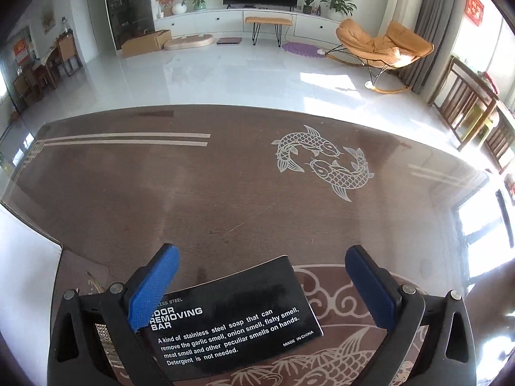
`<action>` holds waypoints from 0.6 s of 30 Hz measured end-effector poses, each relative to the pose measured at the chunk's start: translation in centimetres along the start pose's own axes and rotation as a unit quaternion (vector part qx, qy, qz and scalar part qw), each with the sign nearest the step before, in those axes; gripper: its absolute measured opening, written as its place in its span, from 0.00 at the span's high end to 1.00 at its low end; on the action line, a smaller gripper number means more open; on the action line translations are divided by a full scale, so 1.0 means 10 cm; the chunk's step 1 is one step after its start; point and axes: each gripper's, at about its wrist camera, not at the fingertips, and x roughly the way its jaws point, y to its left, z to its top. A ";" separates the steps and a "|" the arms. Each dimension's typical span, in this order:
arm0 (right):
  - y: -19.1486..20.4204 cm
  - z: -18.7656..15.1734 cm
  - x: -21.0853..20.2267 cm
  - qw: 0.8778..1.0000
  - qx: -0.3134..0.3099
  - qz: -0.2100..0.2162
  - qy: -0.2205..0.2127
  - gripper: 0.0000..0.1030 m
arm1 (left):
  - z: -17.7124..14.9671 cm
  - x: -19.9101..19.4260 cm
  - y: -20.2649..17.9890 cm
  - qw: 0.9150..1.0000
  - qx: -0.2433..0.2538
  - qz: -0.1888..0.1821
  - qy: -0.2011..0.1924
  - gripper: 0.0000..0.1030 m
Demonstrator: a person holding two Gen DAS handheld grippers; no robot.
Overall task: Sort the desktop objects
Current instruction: 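Grasp the black odor-removing bar box with the right tool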
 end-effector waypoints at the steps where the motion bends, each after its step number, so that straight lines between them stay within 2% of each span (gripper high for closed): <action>1: 0.02 -0.03 0.03 1.000 -0.011 -0.003 0.001 0.00 | 0.00 0.00 0.00 1.000 0.000 0.000 0.000 0.00; 6: -0.08 -0.26 0.04 0.999 -0.021 0.040 -0.006 0.00 | 0.00 0.00 0.00 1.000 0.000 0.000 0.000 0.00; 10: -0.14 -0.66 0.01 0.996 -0.060 0.062 -0.005 0.01 | 0.00 0.00 0.00 1.000 0.000 0.000 0.000 0.00; 11: -0.20 -0.78 -0.05 0.995 -0.060 0.078 -0.021 0.02 | 0.00 0.00 0.00 1.000 0.000 0.000 0.000 0.00; 14: -0.38 -1.02 -0.14 0.994 -0.056 0.084 -0.043 0.03 | 0.00 0.00 -0.01 1.000 0.000 0.000 0.000 0.00; 18: -0.44 -1.03 -0.16 0.994 -0.059 0.086 -0.027 0.03 | 0.00 -0.01 -0.02 1.000 0.000 0.000 0.000 0.00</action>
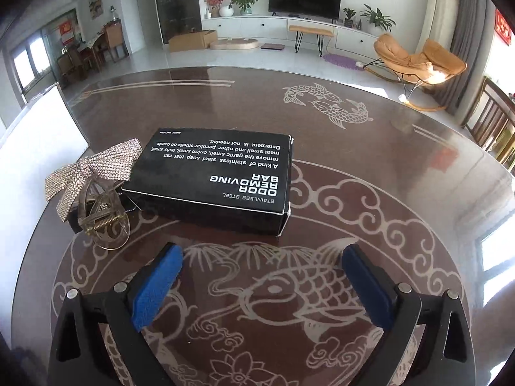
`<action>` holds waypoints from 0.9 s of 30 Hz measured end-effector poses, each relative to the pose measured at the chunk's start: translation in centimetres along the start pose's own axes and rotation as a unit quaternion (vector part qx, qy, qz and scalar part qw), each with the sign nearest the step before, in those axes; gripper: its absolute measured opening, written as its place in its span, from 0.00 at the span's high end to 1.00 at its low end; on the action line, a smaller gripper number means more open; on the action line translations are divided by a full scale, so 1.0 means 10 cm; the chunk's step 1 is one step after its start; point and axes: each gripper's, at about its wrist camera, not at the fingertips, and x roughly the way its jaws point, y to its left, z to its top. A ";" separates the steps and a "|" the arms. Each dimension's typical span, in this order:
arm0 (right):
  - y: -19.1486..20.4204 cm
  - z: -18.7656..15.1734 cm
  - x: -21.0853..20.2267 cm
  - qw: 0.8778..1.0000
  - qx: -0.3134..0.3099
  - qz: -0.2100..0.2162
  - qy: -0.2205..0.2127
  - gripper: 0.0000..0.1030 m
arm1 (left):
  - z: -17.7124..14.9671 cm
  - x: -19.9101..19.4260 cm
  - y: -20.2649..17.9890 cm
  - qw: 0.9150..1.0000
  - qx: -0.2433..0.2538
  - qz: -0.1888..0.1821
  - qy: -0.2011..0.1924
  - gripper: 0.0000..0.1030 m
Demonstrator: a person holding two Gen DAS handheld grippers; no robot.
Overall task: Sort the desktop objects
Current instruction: 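Grasp the black odor-removing bar box with the right tool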
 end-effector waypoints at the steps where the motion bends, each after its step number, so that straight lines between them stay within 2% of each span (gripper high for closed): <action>1: 0.00 0.03 0.00 1.000 -0.002 0.001 0.004 0.03 | 0.00 0.00 0.00 1.000 0.000 0.000 0.000 0.00; 9: 0.24 0.31 0.17 0.998 -0.047 0.013 0.035 0.01 | 0.00 0.00 0.00 1.000 0.000 0.000 0.000 0.00; 13: 0.33 0.32 0.17 0.997 -0.063 0.024 0.043 0.01 | 0.00 -0.01 -0.01 1.000 0.000 0.000 0.000 0.00; 18: 0.17 0.24 0.01 0.994 -0.041 0.100 0.035 0.01 | 0.00 -0.01 0.00 1.000 0.000 0.000 0.000 0.00; 21: 0.10 0.24 -0.10 0.994 -0.082 0.068 0.019 0.01 | 0.00 -0.01 0.00 1.000 0.000 0.000 0.000 0.00; 27: 0.30 0.36 -0.12 0.984 -0.178 0.005 0.013 0.01 | 0.00 -0.01 0.00 1.000 -0.001 0.000 0.000 0.00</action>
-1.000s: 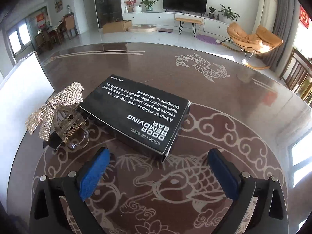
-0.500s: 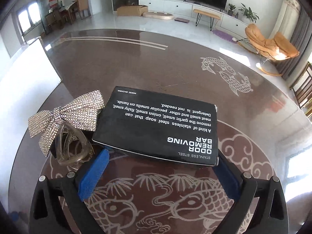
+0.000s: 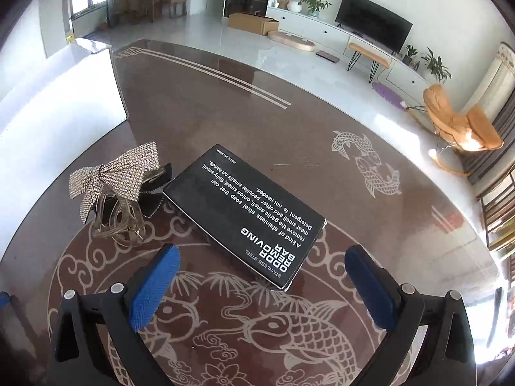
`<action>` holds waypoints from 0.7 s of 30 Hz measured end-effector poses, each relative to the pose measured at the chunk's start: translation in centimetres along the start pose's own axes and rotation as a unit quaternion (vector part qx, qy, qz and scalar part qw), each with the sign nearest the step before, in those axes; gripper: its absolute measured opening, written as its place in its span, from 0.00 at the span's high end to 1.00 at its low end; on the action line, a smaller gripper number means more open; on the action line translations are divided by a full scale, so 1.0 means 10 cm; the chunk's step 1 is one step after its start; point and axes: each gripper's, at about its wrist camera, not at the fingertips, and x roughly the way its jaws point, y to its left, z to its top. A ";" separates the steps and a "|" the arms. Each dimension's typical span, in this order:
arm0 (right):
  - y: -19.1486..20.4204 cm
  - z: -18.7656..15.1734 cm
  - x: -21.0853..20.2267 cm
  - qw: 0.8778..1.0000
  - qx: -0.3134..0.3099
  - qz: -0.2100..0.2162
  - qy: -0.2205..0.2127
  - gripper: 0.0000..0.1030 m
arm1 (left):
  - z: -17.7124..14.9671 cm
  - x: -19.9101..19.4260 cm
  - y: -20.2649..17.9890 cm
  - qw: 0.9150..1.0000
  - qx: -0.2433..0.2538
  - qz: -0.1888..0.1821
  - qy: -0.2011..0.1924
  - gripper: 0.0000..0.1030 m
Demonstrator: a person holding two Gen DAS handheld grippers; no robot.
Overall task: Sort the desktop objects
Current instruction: 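Grasp the black odor-removing bar box with the right tool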
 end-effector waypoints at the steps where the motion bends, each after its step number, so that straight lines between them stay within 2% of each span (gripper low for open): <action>1: 0.00 0.08 0.05 1.000 -0.010 -0.008 0.005 0.01 | 0.00 0.00 0.00 1.000 0.000 0.000 0.000 0.00; 6: 0.16 0.35 0.29 0.997 -0.065 -0.028 0.026 0.01 | 0.00 0.00 0.00 1.000 0.000 0.000 0.000 0.00; 10: 0.20 0.46 0.43 0.997 -0.056 0.013 0.044 0.03 | 0.00 0.00 0.00 1.000 0.000 0.000 0.000 0.00; 11: 0.18 0.47 0.45 0.997 -0.047 0.024 0.051 0.06 | 0.00 0.00 0.00 1.000 0.000 0.000 0.000 0.00; 12: 0.15 0.47 0.45 0.998 -0.035 0.029 0.049 0.17 | 0.00 0.00 0.00 1.000 0.000 0.000 0.000 0.00; 13: 0.10 0.47 0.44 0.998 -0.024 0.032 0.045 0.22 | 0.00 0.00 0.00 1.000 0.000 0.000 0.000 0.00; 15: -0.01 0.44 0.40 0.998 0.013 0.045 0.042 0.42 | 0.00 0.00 0.00 1.000 0.000 0.000 0.000 0.00; 21: -0.07 0.04 0.17 0.996 0.061 0.054 0.021 0.42 | 0.00 0.00 0.00 1.000 0.000 0.000 0.000 0.00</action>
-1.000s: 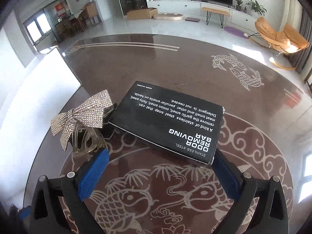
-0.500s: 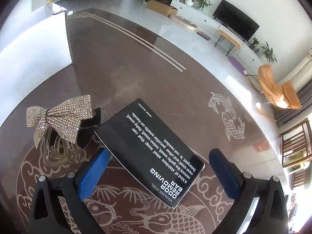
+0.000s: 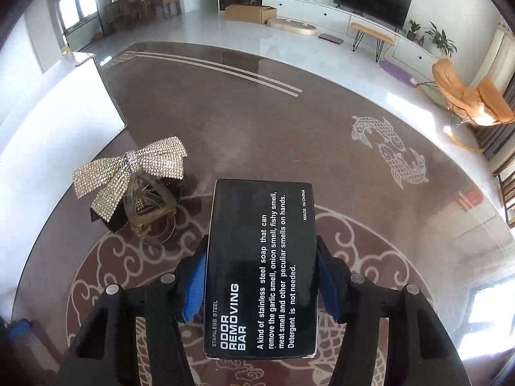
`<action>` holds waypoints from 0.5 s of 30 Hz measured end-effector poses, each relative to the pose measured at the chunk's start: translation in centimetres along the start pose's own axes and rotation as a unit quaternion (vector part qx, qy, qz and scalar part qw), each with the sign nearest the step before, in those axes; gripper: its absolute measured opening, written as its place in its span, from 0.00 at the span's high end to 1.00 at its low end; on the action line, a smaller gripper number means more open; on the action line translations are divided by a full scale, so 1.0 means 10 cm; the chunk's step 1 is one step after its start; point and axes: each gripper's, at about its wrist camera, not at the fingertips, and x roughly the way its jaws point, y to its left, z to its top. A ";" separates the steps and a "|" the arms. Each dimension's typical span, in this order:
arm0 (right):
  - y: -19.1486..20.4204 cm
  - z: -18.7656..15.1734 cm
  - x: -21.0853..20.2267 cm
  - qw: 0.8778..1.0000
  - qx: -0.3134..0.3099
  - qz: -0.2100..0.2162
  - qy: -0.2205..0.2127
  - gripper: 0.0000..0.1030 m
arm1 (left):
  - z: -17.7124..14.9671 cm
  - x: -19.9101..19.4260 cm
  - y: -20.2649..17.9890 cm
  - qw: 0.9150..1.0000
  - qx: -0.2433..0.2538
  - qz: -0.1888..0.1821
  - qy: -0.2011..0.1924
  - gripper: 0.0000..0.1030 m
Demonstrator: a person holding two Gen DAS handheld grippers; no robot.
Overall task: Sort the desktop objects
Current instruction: 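Grasp the black odor-removing bar box with the right tool, then grasp the rhinestone bow hair clip with the left tool while the right tool holds the box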
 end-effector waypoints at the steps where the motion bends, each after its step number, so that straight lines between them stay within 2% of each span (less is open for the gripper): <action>1: 0.01 -0.11 -0.06 1.000 0.007 0.001 -0.006 0.42 | 0.00 0.00 0.00 1.000 0.000 0.000 0.000 0.00; 9: 0.00 -1.26 -0.59 0.998 0.052 -0.015 -0.045 0.42 | 0.00 0.00 0.00 1.000 0.000 0.000 0.000 0.00; 13: 0.06 -1.67 -0.79 0.996 0.061 -0.012 -0.063 0.42 | 0.00 0.00 0.00 1.000 0.000 0.000 0.000 0.00; 14: 0.07 -1.73 -0.81 0.996 0.065 -0.009 -0.067 0.39 | 0.00 0.00 0.00 1.000 0.000 0.000 0.000 0.00; 15: 0.09 -1.77 -0.83 0.995 0.065 -0.010 -0.072 0.32 | 0.00 0.00 0.00 1.000 0.000 0.000 0.000 0.00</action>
